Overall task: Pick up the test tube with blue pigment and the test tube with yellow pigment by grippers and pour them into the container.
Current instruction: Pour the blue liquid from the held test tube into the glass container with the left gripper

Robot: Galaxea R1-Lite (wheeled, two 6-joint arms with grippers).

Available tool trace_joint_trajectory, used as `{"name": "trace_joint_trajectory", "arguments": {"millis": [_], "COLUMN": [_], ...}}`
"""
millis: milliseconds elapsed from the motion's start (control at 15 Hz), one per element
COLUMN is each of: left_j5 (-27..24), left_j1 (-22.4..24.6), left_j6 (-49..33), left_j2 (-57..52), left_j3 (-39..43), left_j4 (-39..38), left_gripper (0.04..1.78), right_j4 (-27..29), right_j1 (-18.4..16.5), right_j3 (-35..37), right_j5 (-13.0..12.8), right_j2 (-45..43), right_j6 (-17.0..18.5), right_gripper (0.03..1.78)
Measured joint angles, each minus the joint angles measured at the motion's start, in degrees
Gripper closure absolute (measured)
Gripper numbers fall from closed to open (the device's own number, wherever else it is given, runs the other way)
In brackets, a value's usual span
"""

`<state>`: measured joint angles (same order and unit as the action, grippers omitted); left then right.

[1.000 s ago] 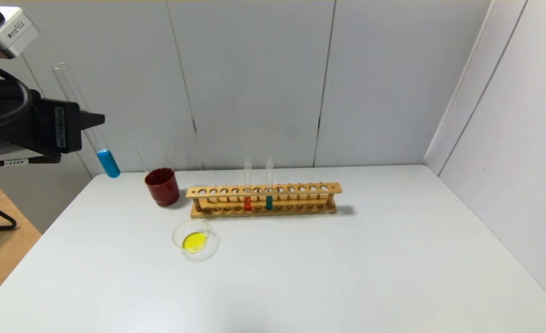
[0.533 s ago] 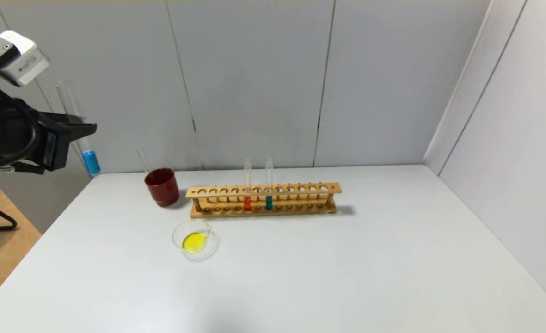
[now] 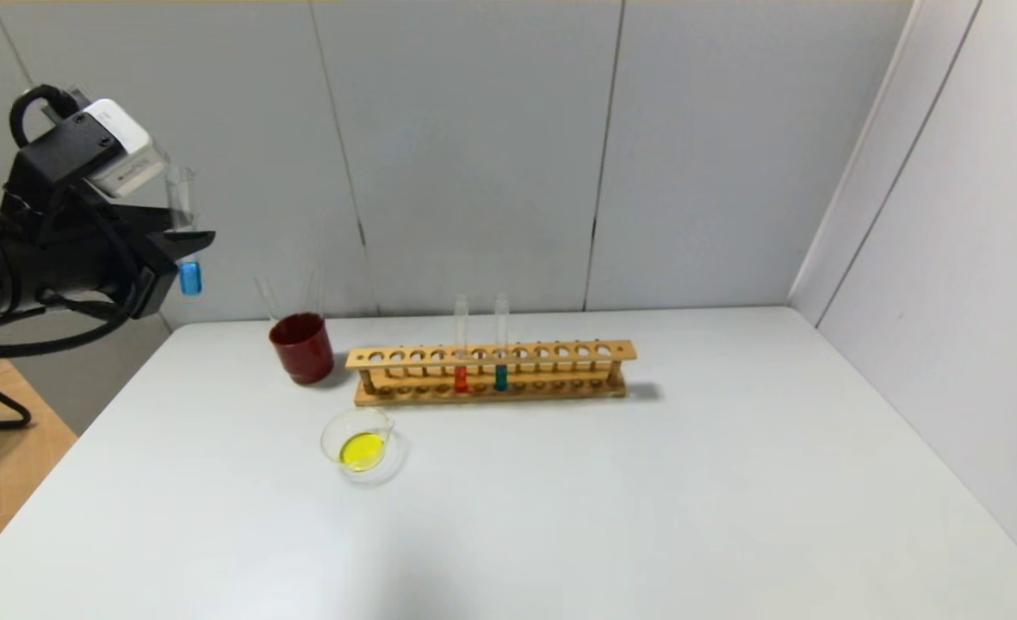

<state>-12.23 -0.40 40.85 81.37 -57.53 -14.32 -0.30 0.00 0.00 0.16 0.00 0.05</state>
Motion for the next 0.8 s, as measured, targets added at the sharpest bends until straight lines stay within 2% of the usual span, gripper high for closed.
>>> {"name": "trace_joint_trajectory", "arguments": {"millis": [200, 467, 800], "left_j5": [-0.4, -0.1, 0.0], "left_j1": [0.2, 0.6, 1.6], "left_j6": [8.9, 17.9, 24.1], "left_j2": [2.8, 4.0, 5.3], "left_j3": [2.0, 5.9, 7.1], "left_j4": [-6.7, -2.2, -2.5], "left_gripper": [1.5, 1.5, 1.5], "right_j4": [0.0, 0.0, 0.0], "right_j1": [0.0, 0.0, 0.0], "right_j3": [0.0, 0.0, 0.0], "right_j5": [0.0, 0.0, 0.0], "right_j2": [0.0, 0.0, 0.0], "right_j6": [0.0, 0.0, 0.0], "right_gripper": [0.06, 0.06, 0.06]}}
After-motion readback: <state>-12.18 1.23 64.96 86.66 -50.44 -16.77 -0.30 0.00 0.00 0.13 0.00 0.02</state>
